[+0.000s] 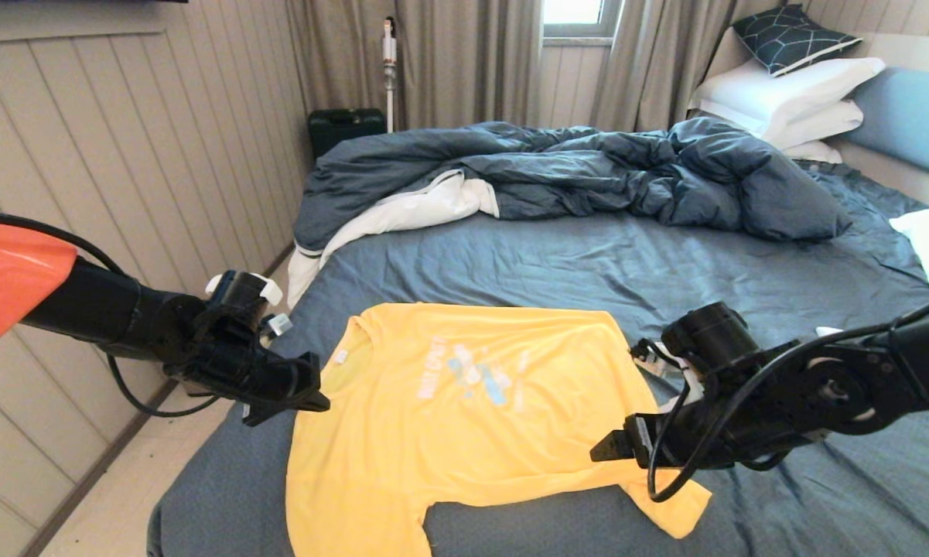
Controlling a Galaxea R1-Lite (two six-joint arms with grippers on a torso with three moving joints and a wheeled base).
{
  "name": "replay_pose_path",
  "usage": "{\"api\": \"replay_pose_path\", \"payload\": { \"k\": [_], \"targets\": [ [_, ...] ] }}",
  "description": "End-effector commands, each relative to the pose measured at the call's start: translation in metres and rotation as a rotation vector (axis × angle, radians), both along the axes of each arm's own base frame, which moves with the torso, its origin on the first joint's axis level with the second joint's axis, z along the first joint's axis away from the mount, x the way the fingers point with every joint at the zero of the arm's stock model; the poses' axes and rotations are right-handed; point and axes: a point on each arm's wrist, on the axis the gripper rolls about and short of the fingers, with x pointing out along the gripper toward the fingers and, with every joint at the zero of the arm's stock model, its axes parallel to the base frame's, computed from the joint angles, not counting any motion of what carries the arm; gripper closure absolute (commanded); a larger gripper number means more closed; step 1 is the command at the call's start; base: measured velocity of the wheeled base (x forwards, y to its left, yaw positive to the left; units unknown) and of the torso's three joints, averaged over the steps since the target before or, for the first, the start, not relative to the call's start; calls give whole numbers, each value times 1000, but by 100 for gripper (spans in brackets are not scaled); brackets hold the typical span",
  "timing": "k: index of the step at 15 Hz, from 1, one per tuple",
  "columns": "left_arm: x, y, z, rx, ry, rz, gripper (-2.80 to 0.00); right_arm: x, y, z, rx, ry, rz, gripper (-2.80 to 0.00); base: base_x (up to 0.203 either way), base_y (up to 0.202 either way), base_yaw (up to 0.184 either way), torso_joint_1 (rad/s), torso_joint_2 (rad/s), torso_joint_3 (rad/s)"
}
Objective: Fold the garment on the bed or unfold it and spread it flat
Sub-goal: Unford the yellow T-shirt
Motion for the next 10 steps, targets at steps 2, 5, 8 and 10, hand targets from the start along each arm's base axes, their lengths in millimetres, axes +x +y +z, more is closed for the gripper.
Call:
{"api": "replay_pose_path", "payload": {
  "k": [2,5,8,10],
  "targets": [
    [0,0,0,-3,4,1,0,1,4,4,1,-20,23,-280,0,0,0,0,0,0],
    [-1,-1,-1,-15,11,-8,0,9,5,-1,-19,-14,10,-280,0,0,0,0,0,0],
    [-2,0,-1,-20,14,-10,0,10,10,-13,-93,-1,-3,-280,0,0,0,0,0,0],
    [-1,-1,-4,-19,19,-12,0,4,9,-13,-96,8,4,-280,0,0,0,0,0,0]
  ]
}}
